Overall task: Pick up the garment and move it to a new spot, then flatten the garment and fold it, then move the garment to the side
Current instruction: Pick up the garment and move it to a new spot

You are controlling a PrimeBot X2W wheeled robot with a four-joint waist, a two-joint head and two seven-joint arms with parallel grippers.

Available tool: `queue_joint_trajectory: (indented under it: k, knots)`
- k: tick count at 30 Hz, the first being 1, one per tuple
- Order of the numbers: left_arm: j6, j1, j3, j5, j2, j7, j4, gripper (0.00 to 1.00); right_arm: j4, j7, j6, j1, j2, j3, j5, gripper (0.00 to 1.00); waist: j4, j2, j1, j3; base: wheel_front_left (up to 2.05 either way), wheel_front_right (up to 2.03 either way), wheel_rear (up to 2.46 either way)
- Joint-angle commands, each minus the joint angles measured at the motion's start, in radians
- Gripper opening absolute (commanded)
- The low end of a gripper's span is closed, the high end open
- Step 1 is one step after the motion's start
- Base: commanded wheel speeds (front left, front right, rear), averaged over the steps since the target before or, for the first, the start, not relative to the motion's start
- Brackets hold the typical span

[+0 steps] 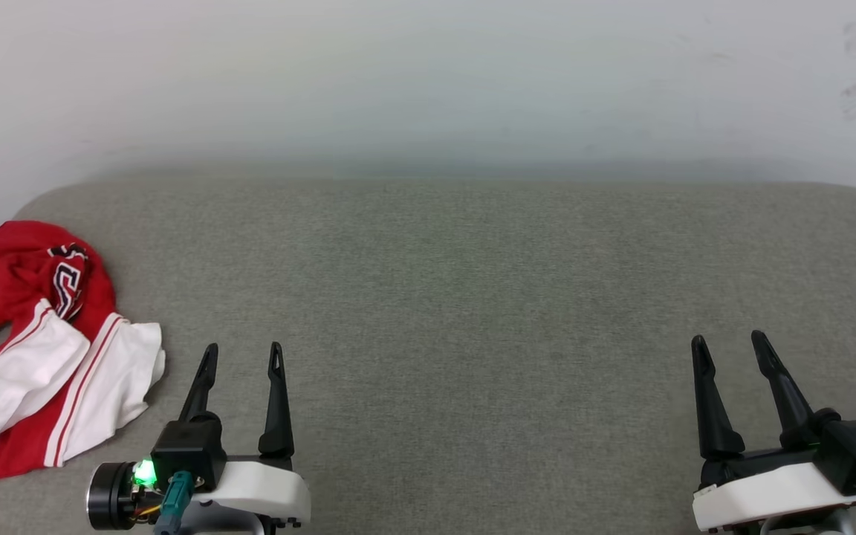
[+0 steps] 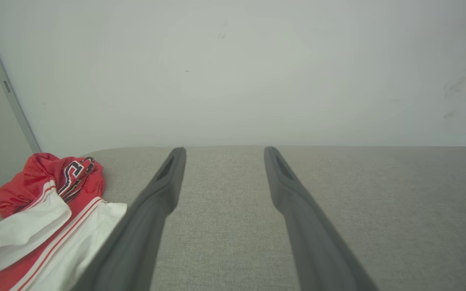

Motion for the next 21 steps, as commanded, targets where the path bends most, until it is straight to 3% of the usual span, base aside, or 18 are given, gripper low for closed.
queue_joint_trajectory:
  k: [1,21]
  knots:
    - [-0.001,-0.004,0.003,-0.006,-0.001,-0.003,0.002,1.0,-0.002,-0.003,-0.001,0.007,0.001,0.002,-0.001,1.0,0.016,-0.0001,0.0,0.002,0.0,0.0,0.0]
    - [0.006,-0.019,0.037,-0.028,-0.002,-0.003,0.011,1.0,-0.015,-0.003,-0.001,0.002,0.001,0.02,-0.027,1.0,0.281,-0.0001,0.0,0.031,0.0,0.0,0.0]
